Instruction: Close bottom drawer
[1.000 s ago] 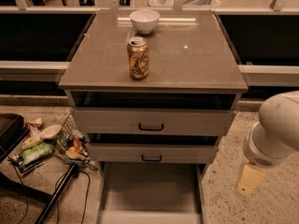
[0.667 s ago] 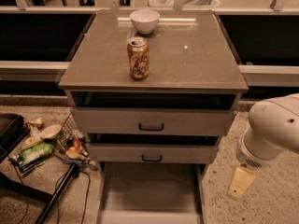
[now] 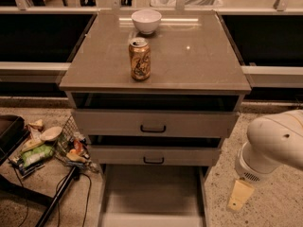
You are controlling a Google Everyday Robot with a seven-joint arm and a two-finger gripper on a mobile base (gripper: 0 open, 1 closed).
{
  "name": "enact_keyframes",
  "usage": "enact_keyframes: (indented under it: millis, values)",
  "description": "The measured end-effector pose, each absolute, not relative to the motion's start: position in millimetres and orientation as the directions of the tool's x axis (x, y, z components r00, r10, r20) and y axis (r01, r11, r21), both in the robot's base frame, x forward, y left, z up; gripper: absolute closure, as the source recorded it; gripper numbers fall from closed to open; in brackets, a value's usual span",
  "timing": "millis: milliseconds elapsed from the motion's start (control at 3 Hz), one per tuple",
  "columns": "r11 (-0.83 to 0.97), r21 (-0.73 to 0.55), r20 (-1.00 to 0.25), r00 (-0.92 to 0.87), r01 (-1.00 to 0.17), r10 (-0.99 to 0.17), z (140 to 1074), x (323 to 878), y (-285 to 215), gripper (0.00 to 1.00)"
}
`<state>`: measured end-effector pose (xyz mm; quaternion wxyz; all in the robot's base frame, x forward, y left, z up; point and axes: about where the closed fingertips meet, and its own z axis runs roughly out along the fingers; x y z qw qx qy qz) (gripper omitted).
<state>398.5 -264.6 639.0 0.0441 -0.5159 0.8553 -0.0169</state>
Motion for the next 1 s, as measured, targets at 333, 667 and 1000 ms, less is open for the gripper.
enact_keyframes:
  millis: [333, 667, 1000]
  values:
    - [0.471, -0.024, -0.071, -0.469, -0.882, -0.88, 570.0, 372.8, -261.5, 0.18]
    - [0.479, 0.016, -0.111, -0.477, -0.878, -0.872, 493.9, 353.6, -258.4, 0.41]
    - [0.457, 0.036, -0.133, -0.458, -0.889, -0.879, 433.0, 344.4, -245.7, 0.64]
